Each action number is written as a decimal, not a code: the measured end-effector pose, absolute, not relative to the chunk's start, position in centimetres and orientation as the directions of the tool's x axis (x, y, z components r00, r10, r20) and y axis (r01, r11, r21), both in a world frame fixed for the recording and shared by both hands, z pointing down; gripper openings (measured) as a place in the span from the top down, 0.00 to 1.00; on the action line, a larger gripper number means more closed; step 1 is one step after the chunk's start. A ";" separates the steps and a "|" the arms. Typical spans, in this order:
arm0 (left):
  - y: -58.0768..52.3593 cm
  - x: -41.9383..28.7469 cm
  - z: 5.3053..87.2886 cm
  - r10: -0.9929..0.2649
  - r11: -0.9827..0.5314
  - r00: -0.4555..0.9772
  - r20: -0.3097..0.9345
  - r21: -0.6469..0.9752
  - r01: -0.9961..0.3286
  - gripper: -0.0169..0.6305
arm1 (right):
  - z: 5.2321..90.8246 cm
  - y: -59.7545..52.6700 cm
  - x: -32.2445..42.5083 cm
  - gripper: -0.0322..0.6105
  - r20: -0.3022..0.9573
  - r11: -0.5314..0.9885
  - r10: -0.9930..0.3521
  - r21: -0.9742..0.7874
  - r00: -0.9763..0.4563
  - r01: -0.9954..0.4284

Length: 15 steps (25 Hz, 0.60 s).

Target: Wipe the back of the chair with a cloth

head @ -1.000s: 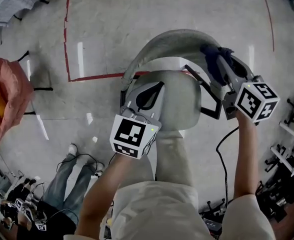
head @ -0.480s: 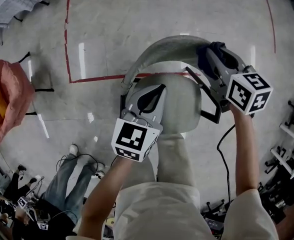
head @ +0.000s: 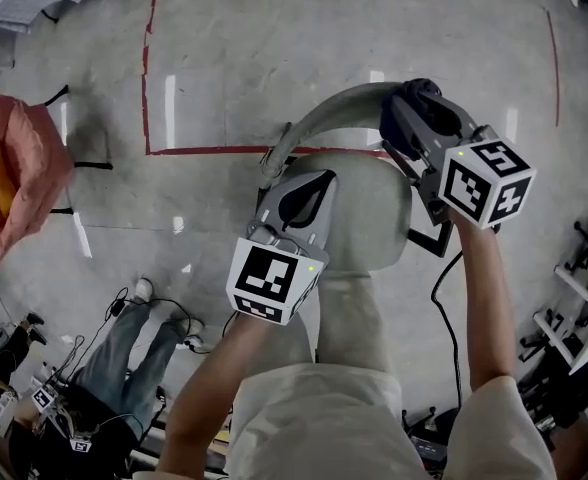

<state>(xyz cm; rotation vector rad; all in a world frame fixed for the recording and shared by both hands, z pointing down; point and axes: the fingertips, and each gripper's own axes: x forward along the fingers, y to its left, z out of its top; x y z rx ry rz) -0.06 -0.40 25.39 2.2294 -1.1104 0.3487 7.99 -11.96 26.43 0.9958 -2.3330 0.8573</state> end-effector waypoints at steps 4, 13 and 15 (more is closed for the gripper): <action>-0.5 -1.9 25.2 -0.638 -0.449 0.601 0.481 0.402 -0.798 0.97 | 26.6 -11.3 4.8 0.83 0.607 0.581 -0.430 -0.380 -0.668 -0.720; 1.1 -4.9 23.5 -0.652 -0.449 0.587 0.481 0.380 -0.809 0.97 | 25.8 -7.0 -0.9 0.83 0.586 0.636 -0.350 -0.423 -0.730 -0.645; 1.5 -5.3 22.8 -0.655 -0.449 0.587 0.476 0.380 -0.809 0.97 | 24.9 -6.3 -1.5 0.83 0.574 0.637 -0.369 -0.417 -0.731 -0.649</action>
